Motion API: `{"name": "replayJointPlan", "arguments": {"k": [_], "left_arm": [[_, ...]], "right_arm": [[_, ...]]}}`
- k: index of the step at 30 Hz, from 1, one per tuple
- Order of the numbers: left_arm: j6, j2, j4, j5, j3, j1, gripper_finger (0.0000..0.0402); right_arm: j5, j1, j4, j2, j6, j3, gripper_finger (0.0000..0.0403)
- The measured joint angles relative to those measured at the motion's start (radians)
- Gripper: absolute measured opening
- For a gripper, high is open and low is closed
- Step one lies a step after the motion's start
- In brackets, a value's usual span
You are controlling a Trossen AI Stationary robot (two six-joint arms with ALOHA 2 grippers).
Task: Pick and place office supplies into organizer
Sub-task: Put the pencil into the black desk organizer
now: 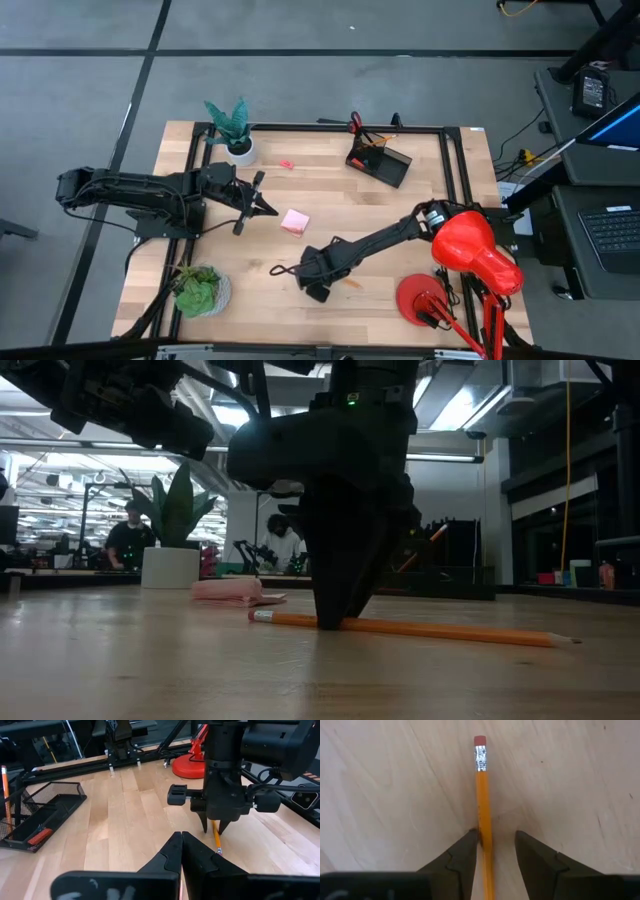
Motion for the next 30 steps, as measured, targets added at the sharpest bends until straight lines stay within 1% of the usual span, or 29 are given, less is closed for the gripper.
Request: {"name": "replayJointPlan", "arguments": {"k": [14, 30], "left_arm": [[0.0, 0.0, 0.001, 0.0, 0.0, 0.0, 0.0003], [0.0, 0.0, 0.001, 0.0, 0.0, 0.0, 0.0003]], "right_arm": [[-0.028, -0.01, 0.009, -0.001, -0.004, 0.0, 0.0138], [-0.032, -0.009, 0.014, -0.001, -0.027, 0.0, 0.0137]]}}
